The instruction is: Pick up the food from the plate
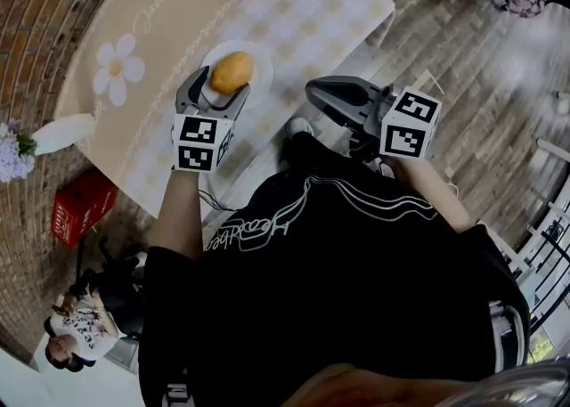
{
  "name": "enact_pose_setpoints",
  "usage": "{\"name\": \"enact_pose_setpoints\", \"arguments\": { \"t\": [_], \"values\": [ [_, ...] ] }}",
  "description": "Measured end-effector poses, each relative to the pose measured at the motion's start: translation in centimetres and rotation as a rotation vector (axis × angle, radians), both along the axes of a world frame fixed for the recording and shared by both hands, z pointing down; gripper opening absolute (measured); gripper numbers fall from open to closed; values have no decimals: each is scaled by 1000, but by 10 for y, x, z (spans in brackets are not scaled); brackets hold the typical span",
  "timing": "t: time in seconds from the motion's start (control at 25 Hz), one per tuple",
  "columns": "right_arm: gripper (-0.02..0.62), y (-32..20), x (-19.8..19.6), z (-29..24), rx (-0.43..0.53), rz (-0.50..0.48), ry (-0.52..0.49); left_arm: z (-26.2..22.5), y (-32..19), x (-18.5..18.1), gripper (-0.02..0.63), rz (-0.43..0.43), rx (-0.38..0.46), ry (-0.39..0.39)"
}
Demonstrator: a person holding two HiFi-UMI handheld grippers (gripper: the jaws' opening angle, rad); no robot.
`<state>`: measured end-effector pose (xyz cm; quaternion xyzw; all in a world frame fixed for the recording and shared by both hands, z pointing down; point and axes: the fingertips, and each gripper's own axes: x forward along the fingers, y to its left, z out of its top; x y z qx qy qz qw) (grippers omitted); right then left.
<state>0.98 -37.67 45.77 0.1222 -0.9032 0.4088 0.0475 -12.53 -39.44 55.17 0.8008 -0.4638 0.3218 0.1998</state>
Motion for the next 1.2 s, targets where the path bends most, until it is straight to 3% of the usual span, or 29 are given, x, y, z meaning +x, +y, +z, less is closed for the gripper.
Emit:
{"name": "enact_pose_setpoints", "arguments": {
  "t": [0.2,0.72,1.2],
  "values": [
    [-3,-10,-4,9,-5,-25,3,4,-1,-3,328,-2,2,-29],
    [-3,-23,-10,29,-38,-24,27,6,-1,-4,307,-56,-2,25],
    [-3,-10,-3,11,0,29,18,-19,16,0,305,-138,30,109]
  ]
}}
